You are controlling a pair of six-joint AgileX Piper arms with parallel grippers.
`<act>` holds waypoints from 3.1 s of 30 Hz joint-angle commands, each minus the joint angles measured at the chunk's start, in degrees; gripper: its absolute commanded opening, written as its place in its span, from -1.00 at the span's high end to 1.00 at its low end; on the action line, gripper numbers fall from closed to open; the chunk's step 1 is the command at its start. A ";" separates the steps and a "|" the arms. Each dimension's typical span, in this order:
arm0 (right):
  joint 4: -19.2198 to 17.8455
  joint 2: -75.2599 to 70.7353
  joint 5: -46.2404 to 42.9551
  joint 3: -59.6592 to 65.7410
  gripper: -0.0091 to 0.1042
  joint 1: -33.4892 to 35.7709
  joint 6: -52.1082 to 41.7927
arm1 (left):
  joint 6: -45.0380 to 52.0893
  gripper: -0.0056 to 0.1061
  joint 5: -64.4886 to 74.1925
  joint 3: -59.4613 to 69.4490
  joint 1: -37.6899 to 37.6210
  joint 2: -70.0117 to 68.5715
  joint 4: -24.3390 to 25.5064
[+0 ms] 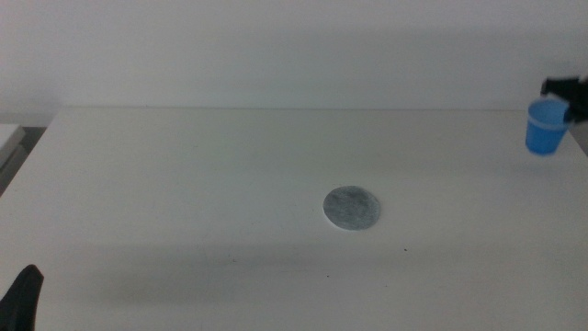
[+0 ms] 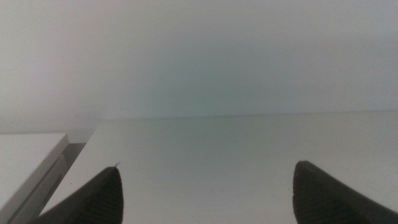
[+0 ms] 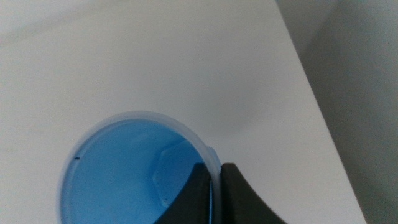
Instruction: Place an empty cup on a cup mat.
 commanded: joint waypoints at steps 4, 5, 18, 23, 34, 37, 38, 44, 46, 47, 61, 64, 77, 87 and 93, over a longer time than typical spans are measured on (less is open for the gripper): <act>3.41 -8.99 0.87 -0.43 0.83 4.50 -1.82 | -0.16 -0.78 -0.73 -0.02 -0.06 -0.21 -0.02; 4.84 -10.09 1.29 -0.43 0.83 5.37 -2.46 | -0.16 -0.78 -0.73 -0.02 -0.06 -0.21 -0.02; 8.20 -11.95 5.15 -0.43 0.83 25.28 -3.91 | -0.16 -0.78 -0.73 -0.02 -0.06 -0.21 -0.02; 8.20 -10.89 6.50 -0.33 0.83 30.57 -3.52 | -0.16 -0.78 -0.73 -0.02 -0.06 -0.21 -0.02; 8.20 -6.27 12.26 -0.22 0.83 34.92 -2.52 | -0.16 -0.78 -0.73 -0.02 -0.06 -0.21 -0.02; 8.20 -4.92 12.82 -0.22 0.83 34.92 -2.52 | -0.16 -0.78 -0.73 -0.02 -0.06 -0.21 -0.02; 8.20 -4.52 12.82 -0.22 0.83 34.92 -2.52 | -0.16 -0.78 -0.73 -0.02 -0.06 -0.21 -0.02; 8.20 -1.72 11.19 -0.22 0.83 34.92 -2.52 | -0.16 -0.78 -0.73 -0.02 -0.06 -0.21 -0.02; 8.20 -0.89 10.25 -0.22 0.83 34.92 -2.52 | -0.16 -0.78 -0.73 -0.02 -0.06 -0.21 -0.02; 8.20 -0.68 9.89 -0.22 0.83 34.92 -2.52 | -0.16 -0.78 -0.73 -0.02 -0.06 -0.21 -0.02; 7.27 0.99 10.32 -0.22 0.82 34.92 -2.52 | -0.16 -0.78 -0.73 -0.02 -0.06 -0.21 -0.02; 7.00 0.99 10.32 -0.22 0.80 34.92 -2.52 | -0.16 -0.78 -0.73 -0.02 -0.06 -0.21 -0.02; 5.55 0.49 13.13 -0.22 0.46 34.92 -3.34 | -0.16 -0.78 -0.73 -0.02 -0.06 -0.21 -0.02; 5.55 -10.82 13.34 -0.22 -0.53 34.80 -4.39 | -0.16 -0.78 -0.73 -0.02 -0.06 -0.21 -0.02; 4.29 -24.29 16.40 -0.22 -0.71 32.71 -7.62 | -0.16 -0.78 -0.73 -0.02 -0.06 -0.21 -0.02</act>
